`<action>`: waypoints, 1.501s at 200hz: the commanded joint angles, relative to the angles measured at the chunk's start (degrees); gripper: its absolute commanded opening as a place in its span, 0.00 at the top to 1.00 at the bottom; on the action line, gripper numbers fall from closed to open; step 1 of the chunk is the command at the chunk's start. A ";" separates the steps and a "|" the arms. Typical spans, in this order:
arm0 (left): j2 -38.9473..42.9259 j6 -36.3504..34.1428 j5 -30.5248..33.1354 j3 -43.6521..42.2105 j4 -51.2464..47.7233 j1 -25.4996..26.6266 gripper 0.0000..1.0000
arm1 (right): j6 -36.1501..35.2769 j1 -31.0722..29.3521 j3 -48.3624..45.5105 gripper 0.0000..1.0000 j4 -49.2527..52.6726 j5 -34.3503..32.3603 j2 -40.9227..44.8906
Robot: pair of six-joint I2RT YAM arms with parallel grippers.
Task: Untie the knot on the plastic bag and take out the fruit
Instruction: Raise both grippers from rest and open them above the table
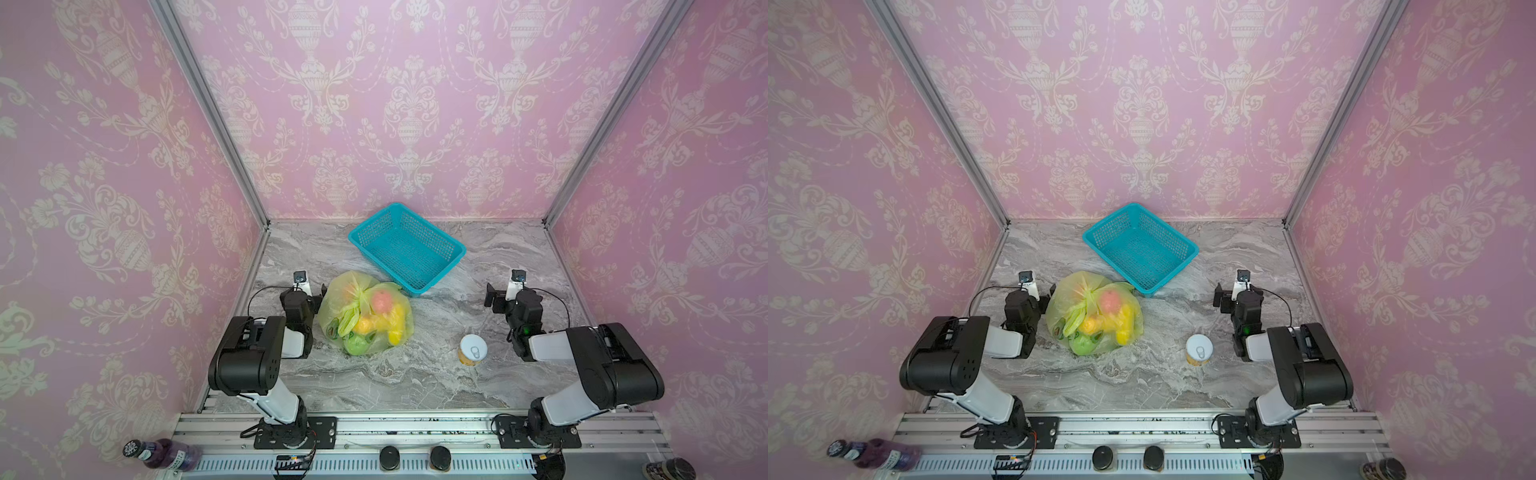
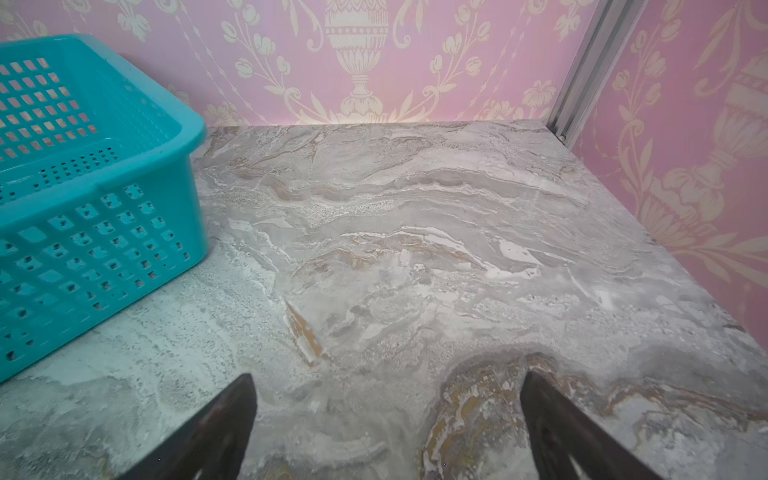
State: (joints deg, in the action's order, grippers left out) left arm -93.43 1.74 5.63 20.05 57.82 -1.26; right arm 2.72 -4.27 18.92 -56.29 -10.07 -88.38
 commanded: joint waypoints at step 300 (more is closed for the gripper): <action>41.43 14.30 9.51 2.79 -39.37 7.85 0.01 | 18.15 -4.06 2.68 0.00 38.21 5.16 38.91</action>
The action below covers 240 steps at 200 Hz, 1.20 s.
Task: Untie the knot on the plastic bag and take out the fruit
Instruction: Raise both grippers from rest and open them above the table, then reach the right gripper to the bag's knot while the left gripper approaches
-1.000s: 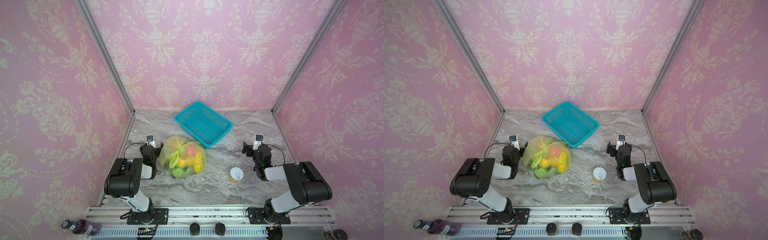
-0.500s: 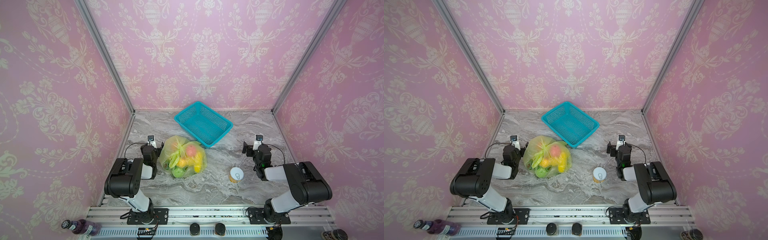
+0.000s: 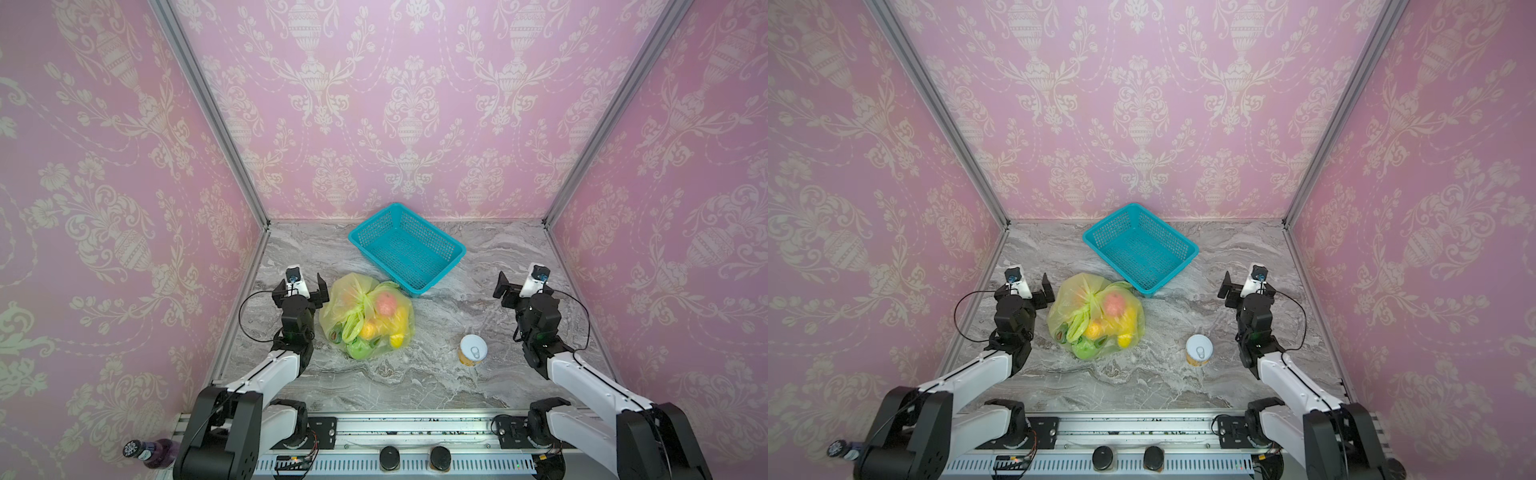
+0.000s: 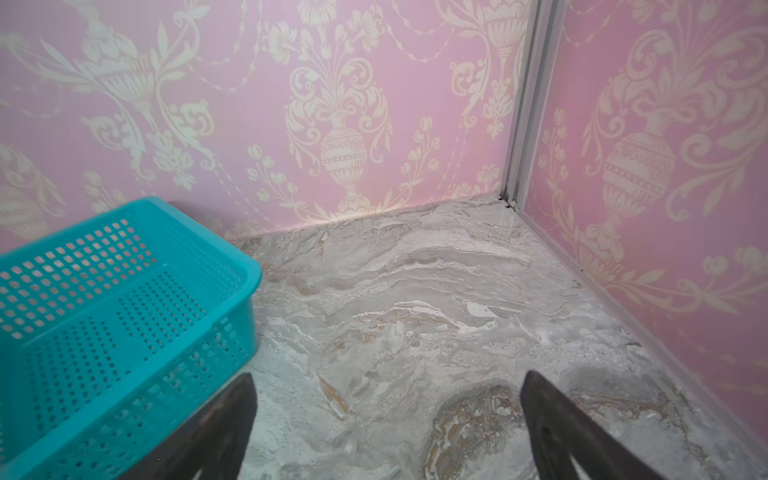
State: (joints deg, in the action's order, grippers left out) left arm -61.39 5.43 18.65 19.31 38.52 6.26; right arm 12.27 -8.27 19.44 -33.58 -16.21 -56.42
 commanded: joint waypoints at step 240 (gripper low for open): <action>27.63 26.10 -13.17 5.88 -62.73 -0.81 0.07 | 4.10 -52.82 9.36 0.14 33.80 0.34 7.73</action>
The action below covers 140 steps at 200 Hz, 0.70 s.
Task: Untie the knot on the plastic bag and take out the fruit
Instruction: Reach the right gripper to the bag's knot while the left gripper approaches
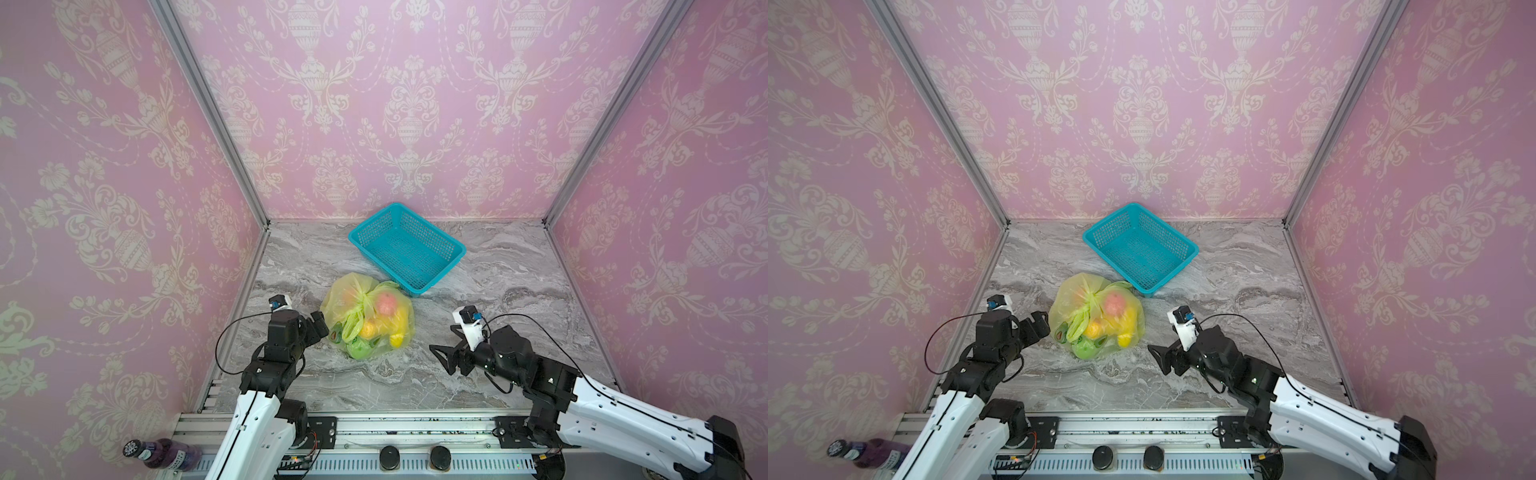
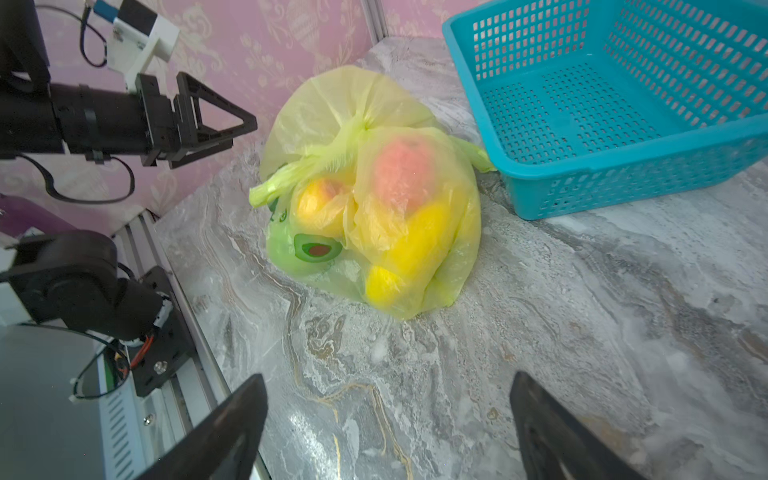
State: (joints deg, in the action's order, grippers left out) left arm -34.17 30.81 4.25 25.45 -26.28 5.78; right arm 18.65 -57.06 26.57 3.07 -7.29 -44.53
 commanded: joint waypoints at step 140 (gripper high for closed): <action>5.08 0.75 -3.11 -2.34 3.02 -0.25 0.20 | -5.85 -7.21 18.18 0.13 -7.57 -13.86 -33.22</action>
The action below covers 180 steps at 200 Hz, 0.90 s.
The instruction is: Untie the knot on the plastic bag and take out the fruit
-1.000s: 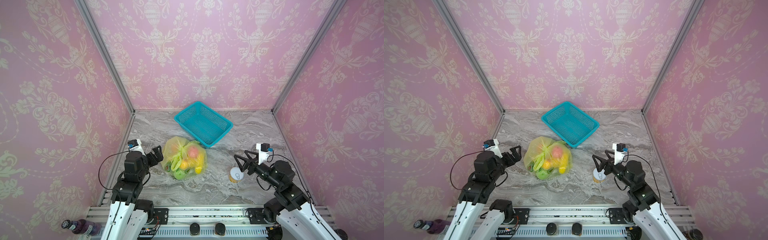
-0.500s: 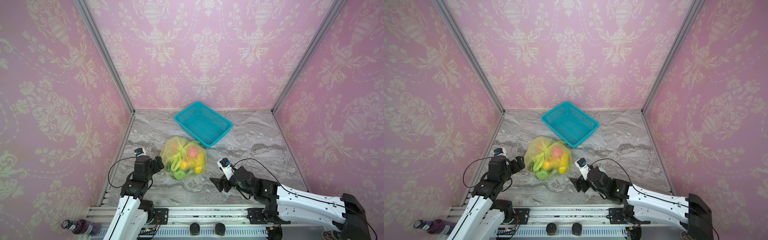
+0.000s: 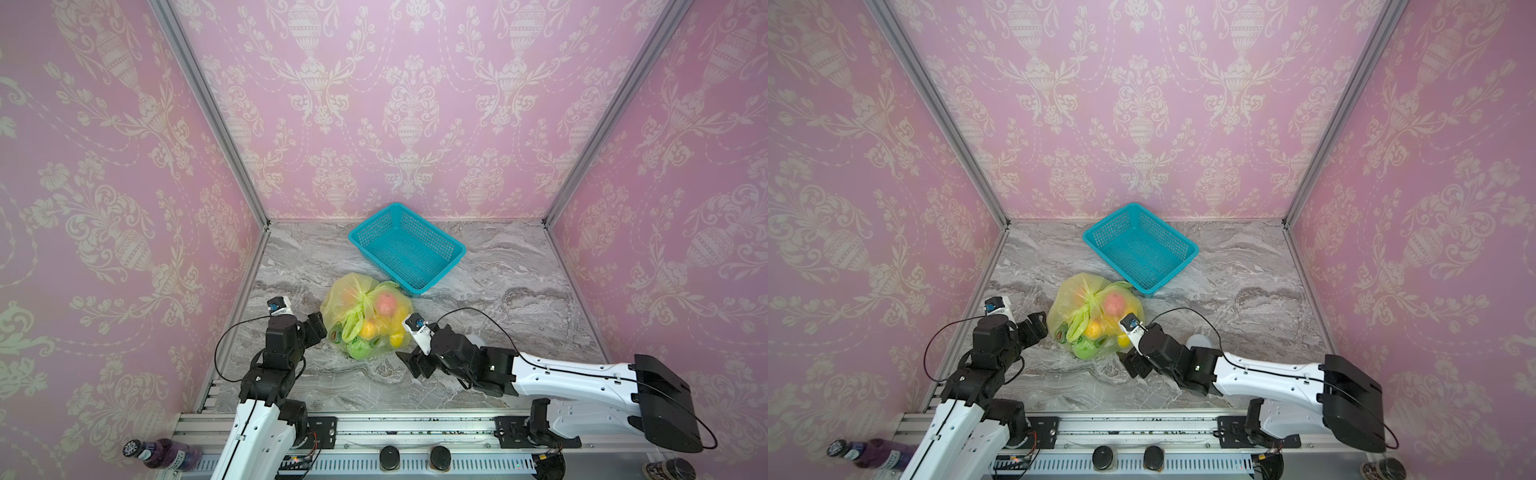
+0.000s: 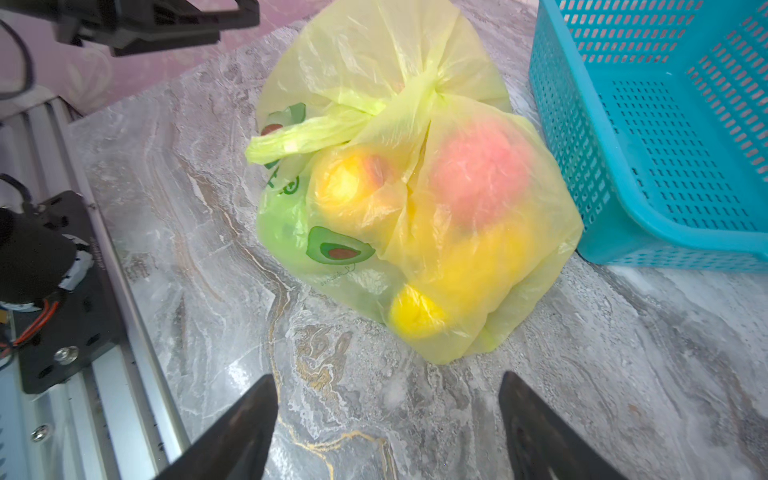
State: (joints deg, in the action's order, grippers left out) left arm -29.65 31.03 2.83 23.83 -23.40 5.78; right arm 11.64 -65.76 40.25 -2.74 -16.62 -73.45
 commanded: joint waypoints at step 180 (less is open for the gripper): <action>2.80 0.98 -6.61 0.16 0.89 0.55 0.31 | -0.13 7.87 19.35 1.00 -1.69 -5.36 -21.91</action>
State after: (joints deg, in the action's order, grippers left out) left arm -27.09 31.22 -0.40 23.20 -23.07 5.87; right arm 11.35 -57.82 63.51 -0.67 -21.06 -99.44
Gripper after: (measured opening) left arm 0.668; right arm 0.056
